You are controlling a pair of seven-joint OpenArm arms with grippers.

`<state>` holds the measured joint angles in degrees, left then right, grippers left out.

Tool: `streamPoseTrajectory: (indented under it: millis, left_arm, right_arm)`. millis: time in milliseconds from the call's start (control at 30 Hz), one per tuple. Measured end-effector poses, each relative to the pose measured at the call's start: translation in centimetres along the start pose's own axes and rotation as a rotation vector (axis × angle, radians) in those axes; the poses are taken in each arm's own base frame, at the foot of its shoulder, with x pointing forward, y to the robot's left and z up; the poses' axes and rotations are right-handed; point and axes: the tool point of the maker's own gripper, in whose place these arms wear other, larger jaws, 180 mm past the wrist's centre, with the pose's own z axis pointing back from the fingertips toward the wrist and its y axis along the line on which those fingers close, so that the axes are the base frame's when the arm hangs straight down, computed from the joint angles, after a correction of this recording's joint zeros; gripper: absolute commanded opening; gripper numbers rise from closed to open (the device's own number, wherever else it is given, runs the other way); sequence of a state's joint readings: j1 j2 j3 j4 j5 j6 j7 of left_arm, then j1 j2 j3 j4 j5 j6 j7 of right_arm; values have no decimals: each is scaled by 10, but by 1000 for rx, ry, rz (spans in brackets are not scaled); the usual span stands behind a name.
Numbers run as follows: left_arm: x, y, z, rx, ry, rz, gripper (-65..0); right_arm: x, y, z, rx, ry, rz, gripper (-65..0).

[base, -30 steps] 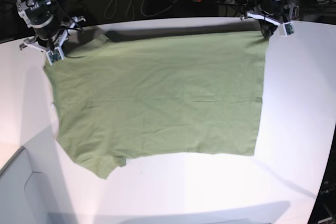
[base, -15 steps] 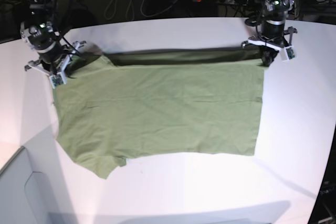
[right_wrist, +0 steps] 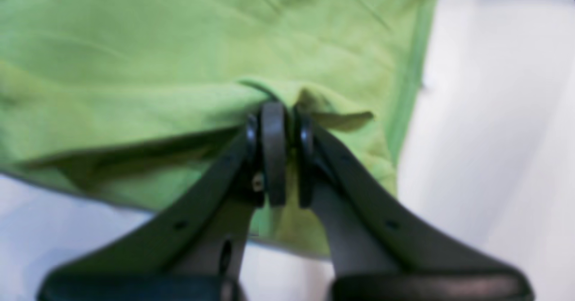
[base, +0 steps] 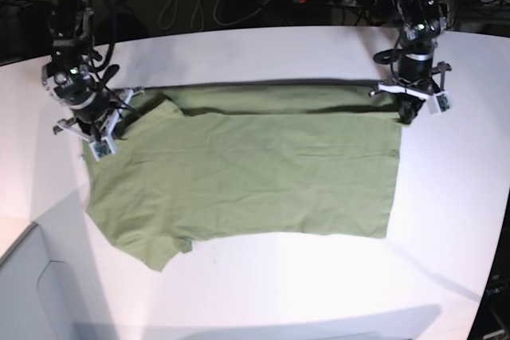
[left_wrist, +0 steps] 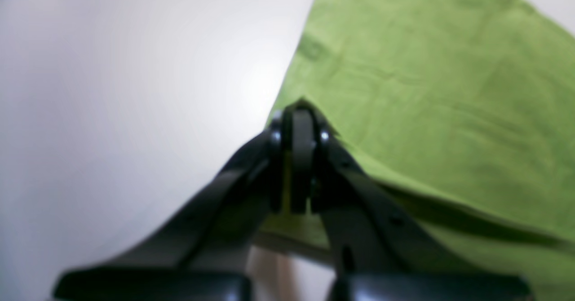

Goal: Fold the T-shirt properly
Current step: 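Lift the grasped shoulder edge and pull it toward the robot, then release the right gripper and regrasp the shoulder corner nearby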

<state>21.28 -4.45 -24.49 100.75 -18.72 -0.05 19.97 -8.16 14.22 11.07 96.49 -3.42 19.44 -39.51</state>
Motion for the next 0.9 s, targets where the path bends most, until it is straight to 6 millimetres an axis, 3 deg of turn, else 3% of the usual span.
streamPoseTrajectory:
  millis: [233,433,667,900]
  left_arm:
    - [10,-3,-6,-6,-27,7,-650]
    - [2,0,-15,2,-3,24,-650]
    - [14,-5,-21,-6,-35,32,-650]
    - [3,0,-25,4,-5,40,-650]
  right_arm:
    - [11,2,-12,17,-7,5,-649]
    - [9,-3,-15,8,3,3,-649]
    - [16,-5,-18,7,-5,2,-649]
    - [16,-6,-18,7,-6,2,-649]
